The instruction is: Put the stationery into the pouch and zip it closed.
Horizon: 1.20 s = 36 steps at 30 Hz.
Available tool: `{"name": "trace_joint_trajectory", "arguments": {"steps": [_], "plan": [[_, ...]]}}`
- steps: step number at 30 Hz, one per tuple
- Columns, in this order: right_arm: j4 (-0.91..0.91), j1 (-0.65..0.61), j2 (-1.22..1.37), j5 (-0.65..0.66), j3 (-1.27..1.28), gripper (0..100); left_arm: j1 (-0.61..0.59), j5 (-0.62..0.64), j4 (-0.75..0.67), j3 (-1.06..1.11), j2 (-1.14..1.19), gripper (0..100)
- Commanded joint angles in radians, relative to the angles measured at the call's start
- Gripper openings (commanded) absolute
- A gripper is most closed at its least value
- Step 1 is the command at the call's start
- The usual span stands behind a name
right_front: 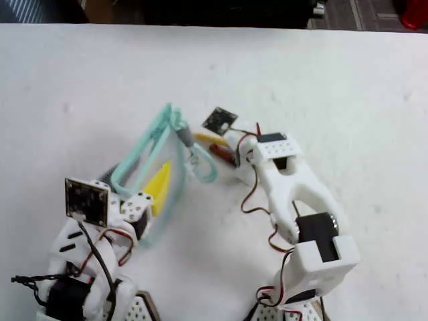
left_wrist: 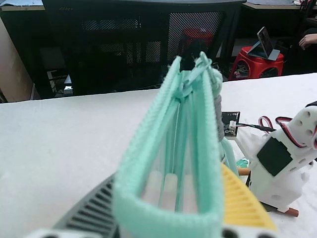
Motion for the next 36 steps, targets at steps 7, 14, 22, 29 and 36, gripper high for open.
{"name": "trace_joint_trajectory", "arguments": {"steps": [7,14,22,29,36], "plan": [[0.01,-0.015,-0.008,0.003,-0.005,18.1,-0.01,0.011,-0.031,-0.003,0.008,21],[0.008,-0.016,-0.005,0.003,-0.005,1.8,-0.01,0.009,-0.031,-0.003,0.008,21],[0.007,-0.013,-0.005,0.002,-0.005,8.1,-0.01,0.011,-0.031,-0.005,0.008,21],[0.004,0.015,-0.012,0.002,-0.005,1.7,-0.01,0.012,-0.025,-0.008,0.008,21],[-0.096,0.025,-0.101,0.002,0.098,1.8,-0.012,0.011,-0.026,-0.008,0.008,21]]}}
